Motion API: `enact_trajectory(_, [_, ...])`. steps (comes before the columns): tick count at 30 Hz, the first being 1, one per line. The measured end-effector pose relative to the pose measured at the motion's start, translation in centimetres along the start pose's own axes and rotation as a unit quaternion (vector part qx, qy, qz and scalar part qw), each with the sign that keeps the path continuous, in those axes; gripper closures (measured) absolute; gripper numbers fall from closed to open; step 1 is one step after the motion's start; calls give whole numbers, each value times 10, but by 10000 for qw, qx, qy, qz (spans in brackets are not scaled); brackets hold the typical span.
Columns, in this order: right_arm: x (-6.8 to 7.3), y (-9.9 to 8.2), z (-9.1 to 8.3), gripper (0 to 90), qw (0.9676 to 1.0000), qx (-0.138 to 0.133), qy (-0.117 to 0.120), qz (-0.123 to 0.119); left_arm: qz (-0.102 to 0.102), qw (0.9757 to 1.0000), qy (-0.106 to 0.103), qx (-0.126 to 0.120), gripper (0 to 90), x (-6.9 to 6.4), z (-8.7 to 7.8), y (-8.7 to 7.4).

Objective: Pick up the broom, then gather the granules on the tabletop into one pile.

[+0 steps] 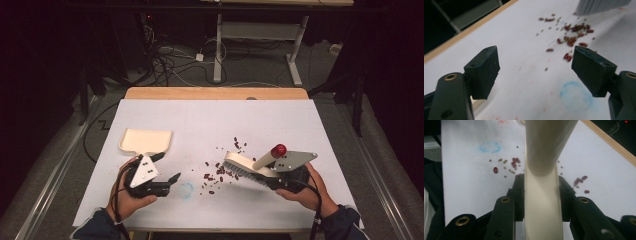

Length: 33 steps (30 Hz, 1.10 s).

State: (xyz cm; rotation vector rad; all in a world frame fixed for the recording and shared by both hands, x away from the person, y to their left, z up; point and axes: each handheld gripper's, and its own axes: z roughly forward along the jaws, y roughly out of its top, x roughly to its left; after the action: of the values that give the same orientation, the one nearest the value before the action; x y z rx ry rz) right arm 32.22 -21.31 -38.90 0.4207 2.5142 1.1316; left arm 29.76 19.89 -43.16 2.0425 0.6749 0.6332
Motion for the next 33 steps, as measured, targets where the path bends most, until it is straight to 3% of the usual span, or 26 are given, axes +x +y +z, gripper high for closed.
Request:
enact_trajectory(2, [-3,0,-2,678,9999,-24,-140,12,-187,9994,247,145,218,10,-6,-17])
enact_trajectory(3, [-4,0,-3,678,9998,-64,-181,57,-187,9994,247,145,218,10,-6,-17])
enact_trajectory(4, [-5,1,-4,678,9996,-115,-238,100,-360,9985,286,282,219,13,-6,-30])
enact_trajectory(7, [-10,-1,-8,678,9987,-195,-399,247,-457,9976,239,454,218,13,-5,-38])
enact_trajectory(9, [-11,-2,-8,678,9979,-168,-542,304,-413,9978,198,483,218,12,-6,-40])
enact_trajectory(12, [-14,-4,-9,678,9963,-124,-719,453,-128,9990,243,356,215,6,-7,-35])
enact_trajectory(18, [-21,-6,-12,678,9932,-78,-987,619,-48,9986,176,497,216,1,-5,-36])
enact_trajectory(24, [-42,-7,-6,678,9845,181,-1629,631,-30,9982,199,561,218,2,-3,-37])
enact_trajectory(27, [-56,-7,2,678,9819,255,-1732,728,-43,9981,191,592,219,2,-2,-38])
enact_trajectory(33, [-79,-5,36,678,9698,704,-2216,741,-10,9976,224,662,224,0,-1,-38])
